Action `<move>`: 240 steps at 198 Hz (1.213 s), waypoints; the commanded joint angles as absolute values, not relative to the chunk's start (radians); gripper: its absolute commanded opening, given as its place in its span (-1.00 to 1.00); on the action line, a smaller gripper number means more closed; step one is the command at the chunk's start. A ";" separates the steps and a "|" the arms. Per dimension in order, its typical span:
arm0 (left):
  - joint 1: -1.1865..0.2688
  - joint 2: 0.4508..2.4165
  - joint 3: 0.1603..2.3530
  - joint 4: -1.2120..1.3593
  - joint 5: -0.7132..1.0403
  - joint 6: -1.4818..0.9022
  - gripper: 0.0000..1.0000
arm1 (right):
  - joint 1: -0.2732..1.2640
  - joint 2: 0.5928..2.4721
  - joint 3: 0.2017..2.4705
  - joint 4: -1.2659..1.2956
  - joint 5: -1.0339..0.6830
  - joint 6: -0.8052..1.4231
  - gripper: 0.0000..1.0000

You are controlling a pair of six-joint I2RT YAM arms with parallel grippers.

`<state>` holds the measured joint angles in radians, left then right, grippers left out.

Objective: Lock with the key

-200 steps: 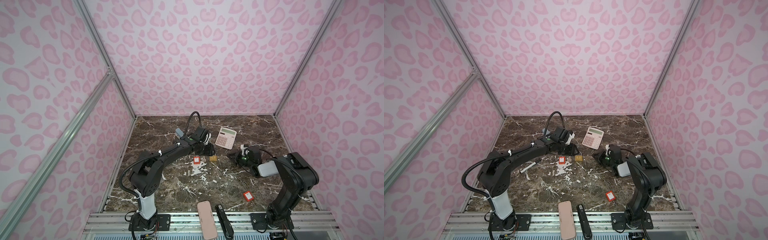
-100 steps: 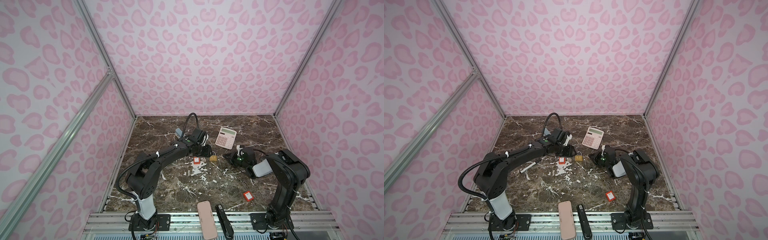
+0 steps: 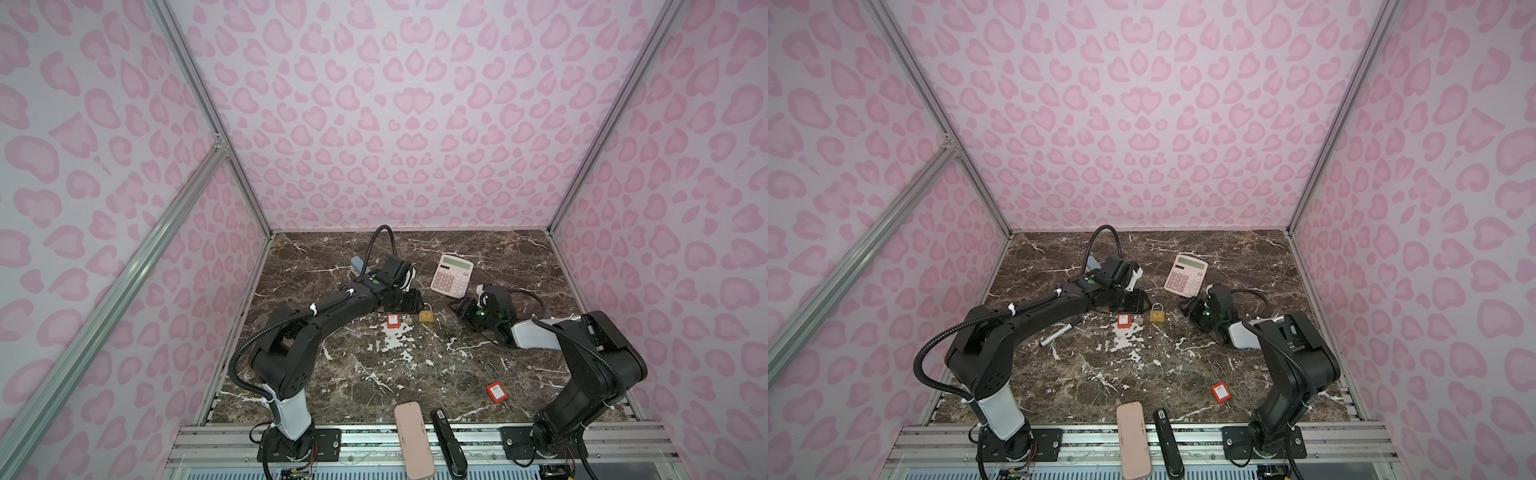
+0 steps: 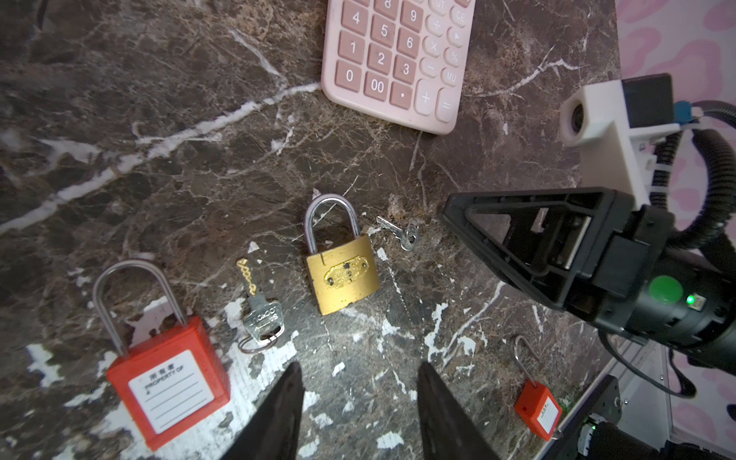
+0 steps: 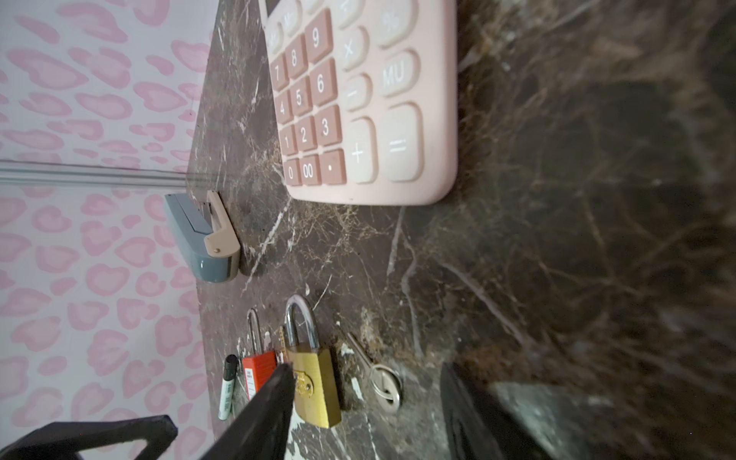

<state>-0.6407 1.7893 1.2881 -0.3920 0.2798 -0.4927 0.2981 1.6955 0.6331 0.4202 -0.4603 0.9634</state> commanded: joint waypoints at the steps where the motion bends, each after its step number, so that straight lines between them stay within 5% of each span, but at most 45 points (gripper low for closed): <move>1: -0.635 1.772 1.284 -0.388 0.276 -0.480 -0.02 | 0.283 1.733 0.669 0.277 -0.510 0.854 0.19; 152: -0.635 1.779 1.272 -0.362 0.300 -0.500 -0.02 | 0.303 1.801 0.586 0.573 -0.698 1.017 0.08; 208: -0.635 1.772 1.262 -0.361 0.297 -0.500 -0.02 | 0.304 1.787 0.601 0.544 -0.697 1.004 0.08; 240: -0.635 1.769 1.262 -0.355 0.300 -0.502 -0.02 | 0.303 1.684 0.639 0.302 -0.628 0.872 0.11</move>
